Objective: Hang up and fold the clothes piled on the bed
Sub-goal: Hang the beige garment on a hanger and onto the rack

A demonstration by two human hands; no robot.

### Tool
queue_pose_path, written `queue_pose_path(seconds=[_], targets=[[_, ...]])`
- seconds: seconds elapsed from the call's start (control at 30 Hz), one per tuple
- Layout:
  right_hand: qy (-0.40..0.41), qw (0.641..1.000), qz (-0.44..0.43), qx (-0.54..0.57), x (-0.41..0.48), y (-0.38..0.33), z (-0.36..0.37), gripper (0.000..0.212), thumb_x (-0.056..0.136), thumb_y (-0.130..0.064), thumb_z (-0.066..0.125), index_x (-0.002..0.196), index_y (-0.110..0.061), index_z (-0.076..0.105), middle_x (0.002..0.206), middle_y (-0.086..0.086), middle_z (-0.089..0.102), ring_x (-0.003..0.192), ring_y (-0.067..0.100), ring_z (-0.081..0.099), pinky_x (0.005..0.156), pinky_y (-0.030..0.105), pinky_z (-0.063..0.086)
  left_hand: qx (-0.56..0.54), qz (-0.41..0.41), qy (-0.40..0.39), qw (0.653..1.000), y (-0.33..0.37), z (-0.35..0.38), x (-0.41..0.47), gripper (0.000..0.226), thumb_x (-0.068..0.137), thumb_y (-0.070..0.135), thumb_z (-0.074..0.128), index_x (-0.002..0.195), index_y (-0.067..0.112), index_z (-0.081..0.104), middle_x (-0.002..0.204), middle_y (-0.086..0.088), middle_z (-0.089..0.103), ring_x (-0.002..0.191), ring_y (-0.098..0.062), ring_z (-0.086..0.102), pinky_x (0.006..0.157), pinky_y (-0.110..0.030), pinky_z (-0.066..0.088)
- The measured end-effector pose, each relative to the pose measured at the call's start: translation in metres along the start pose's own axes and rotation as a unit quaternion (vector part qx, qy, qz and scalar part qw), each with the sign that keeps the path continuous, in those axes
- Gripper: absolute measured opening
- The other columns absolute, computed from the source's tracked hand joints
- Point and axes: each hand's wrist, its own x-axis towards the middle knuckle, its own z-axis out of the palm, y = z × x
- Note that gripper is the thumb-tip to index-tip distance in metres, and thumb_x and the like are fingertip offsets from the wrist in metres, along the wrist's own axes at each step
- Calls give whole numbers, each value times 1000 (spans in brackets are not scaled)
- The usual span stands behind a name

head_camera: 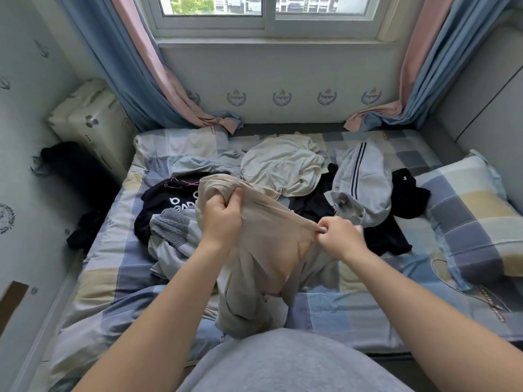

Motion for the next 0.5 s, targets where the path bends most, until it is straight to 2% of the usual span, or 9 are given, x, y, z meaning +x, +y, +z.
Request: queue_pose_path(seconds=[0.07, 0.13, 0.23, 0.33, 0.4, 0.47, 0.5], targets=[[-1, 1000, 12, -26, 13, 6, -13, 21, 83, -15, 55, 89, -29, 69, 97, 2, 70, 108, 28, 61, 87, 38, 33, 16, 1, 22, 1000, -5, -2, 0, 31, 101, 37, 58, 94, 9, 71, 94, -9, 74, 96, -28, 69, 89, -43, 55], [-3, 1000, 3, 16, 26, 14, -23, 25, 84, -7, 56, 92, -25, 71, 98, 6, 71, 105, 30, 61, 84, 36, 42, 33, 8, 49, 998, -6, -3, 1, 32, 101, 37, 57, 92, 9, 69, 90, -5, 71, 94, -27, 67, 90, -42, 53], [-10, 981, -38, 190, 38, 32, -34, 9, 86, -4, 69, 88, -11, 64, 85, 7, 65, 83, 23, 60, 67, 32, 43, 61, 1, 107, 992, -6, -13, 7, 29, 102, 39, 55, 87, 16, 64, 83, 4, 66, 88, -22, 64, 87, -36, 51], [-42, 916, 5, 399, 40, 55, -33, 8, 91, -14, 73, 96, -8, 72, 88, 10, 72, 77, 19, 65, 65, 30, 50, 75, -15, 120, 990, -6, -25, 18, 30, 102, 41, 54, 86, 16, 62, 79, 7, 63, 79, -14, 61, 80, -30, 47], [-38, 901, 55, 428, 44, 70, -28, 20, 96, -19, 67, 104, -2, 73, 92, 14, 73, 84, 25, 66, 74, 37, 51, 74, -27, 94, 992, -5, -24, 19, 27, 103, 39, 54, 96, 14, 64, 82, 8, 62, 86, -15, 60, 78, -25, 44], [4, 917, 81, 392, 50, 77, -24, 22, 98, -20, 63, 101, 0, 72, 92, 12, 69, 88, 24, 61, 78, 38, 48, 67, -41, 50, 996, -7, -17, 15, 27, 103, 37, 55, 102, 12, 65, 88, 4, 65, 94, -19, 61, 82, -26, 46], [40, 930, 90, 355, 53, 77, -23, 20, 99, -19, 61, 102, -2, 71, 96, 12, 68, 92, 24, 61, 81, 38, 49, 67, -46, 36, 996, -8, -14, 12, 30, 102, 38, 55, 104, 11, 66, 93, -1, 68, 100, -23, 62, 89, -31, 49]])
